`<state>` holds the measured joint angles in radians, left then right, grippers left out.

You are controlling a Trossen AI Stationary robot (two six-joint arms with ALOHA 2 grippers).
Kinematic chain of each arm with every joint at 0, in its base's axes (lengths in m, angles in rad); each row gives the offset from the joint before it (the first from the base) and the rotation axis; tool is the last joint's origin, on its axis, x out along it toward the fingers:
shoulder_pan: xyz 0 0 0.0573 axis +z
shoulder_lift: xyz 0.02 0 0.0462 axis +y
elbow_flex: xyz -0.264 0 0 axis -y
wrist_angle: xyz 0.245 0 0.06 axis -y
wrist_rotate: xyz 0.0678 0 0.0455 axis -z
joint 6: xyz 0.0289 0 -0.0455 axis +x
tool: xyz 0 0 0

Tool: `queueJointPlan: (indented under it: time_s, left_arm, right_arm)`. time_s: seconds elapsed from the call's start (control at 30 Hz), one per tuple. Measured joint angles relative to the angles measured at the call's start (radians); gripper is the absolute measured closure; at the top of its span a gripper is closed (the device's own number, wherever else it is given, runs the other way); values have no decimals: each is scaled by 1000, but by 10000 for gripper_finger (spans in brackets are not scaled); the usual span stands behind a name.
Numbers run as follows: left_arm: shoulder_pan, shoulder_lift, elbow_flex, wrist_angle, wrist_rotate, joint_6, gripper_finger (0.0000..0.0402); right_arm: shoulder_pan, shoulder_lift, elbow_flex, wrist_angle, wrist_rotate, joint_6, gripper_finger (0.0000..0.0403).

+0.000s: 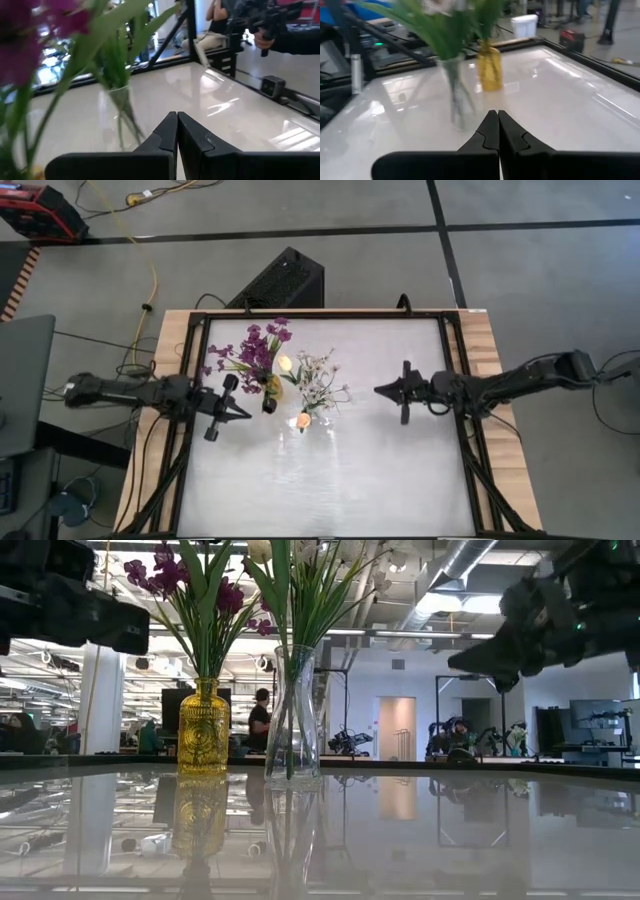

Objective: Sort flowers into vase by color
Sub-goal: Return to Home Position

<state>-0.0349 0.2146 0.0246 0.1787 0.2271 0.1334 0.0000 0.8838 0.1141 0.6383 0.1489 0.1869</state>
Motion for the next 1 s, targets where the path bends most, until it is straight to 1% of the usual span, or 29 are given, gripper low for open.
queueJointPlan:
  time_s: [0.1,0.17,0.3,0.37,0.43,0.57,0.7,0.8,0.93,1.0]
  left_arm:
    - [100,0,0,-8,65,-28,401]
    - [153,0,0,-9,85,-46,401]
    - [230,0,0,-19,131,-68,401]
    - [250,0,0,-26,163,-80,401]
    - [258,-4,0,-35,174,-91,401]
    - [260,-32,-3,-64,154,-91,401]
    - [260,-86,-14,-105,109,-111,401]
    - [260,-128,-14,-94,99,-112,401]
    - [259,-174,-14,-102,52,-139,401]
    - [259,-187,-14,-102,41,-166,401]
  right_arm:
    - [-79,-18,-34,12,-73,21,387]
    - [-100,-36,-51,13,-94,28,387]
    - [-96,-88,-99,4,-84,42,387]
    - [-84,-129,-106,-25,-59,50,387]
    - [-65,-183,-106,-93,-32,52,387]
    - [-38,-290,-106,-224,12,50,387]
    - [-36,-419,-106,-346,19,28,387]
    - [-51,-518,-107,-423,19,2,387]
    - [-81,-657,-107,-570,21,-9,387]
    - [-101,-712,-106,-591,9,-15,387]
